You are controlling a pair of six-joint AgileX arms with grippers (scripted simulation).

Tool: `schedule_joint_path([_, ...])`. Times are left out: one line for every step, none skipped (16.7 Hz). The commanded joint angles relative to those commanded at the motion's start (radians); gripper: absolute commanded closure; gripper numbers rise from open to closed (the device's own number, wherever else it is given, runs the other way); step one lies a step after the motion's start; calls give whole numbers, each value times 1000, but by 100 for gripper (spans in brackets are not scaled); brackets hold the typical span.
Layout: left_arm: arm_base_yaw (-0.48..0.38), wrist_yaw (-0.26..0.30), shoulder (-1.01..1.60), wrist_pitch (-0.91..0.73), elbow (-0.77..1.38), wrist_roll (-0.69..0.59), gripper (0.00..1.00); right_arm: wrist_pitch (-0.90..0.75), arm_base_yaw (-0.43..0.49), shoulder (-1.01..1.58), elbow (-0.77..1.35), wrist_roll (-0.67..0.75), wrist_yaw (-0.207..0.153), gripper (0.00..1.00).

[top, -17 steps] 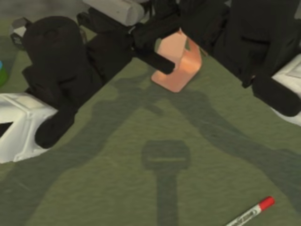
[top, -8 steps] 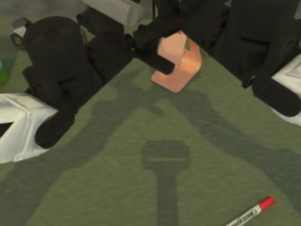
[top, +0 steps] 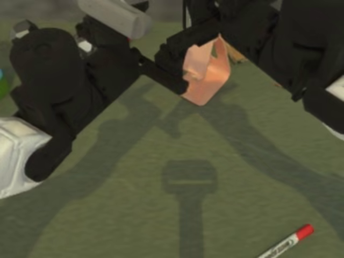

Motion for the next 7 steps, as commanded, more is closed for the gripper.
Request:
schedule_joint_path([8,3,-40,-6,-32,0,0,-1,-14,-16,-15,0,-16,100])
schedule_joint_path([16,7,-83,-13,-66,-1,0,-2,-28,-33,-30,0,-34,100])
schedule_joint_path([23,11,-125,-19,-100,-2,0,-2,-43,-50,-45,0,-51,100])
schedule_joint_path([30,15,-163,-24,-131,-2,0,-3,-58,-67,-59,0,-66,100])
schedule_joint_path([35,19,-190,-28,-156,-2,0,-3,-69,-79,-69,0,-77,100])
schedule_joint_path([39,21,-207,-29,-172,-3,0,-3,-78,-87,-77,-1,-86,100])
schedule_joint_path([40,22,-213,-30,-178,-3,0,-3,-81,-90,-80,-1,-89,100])
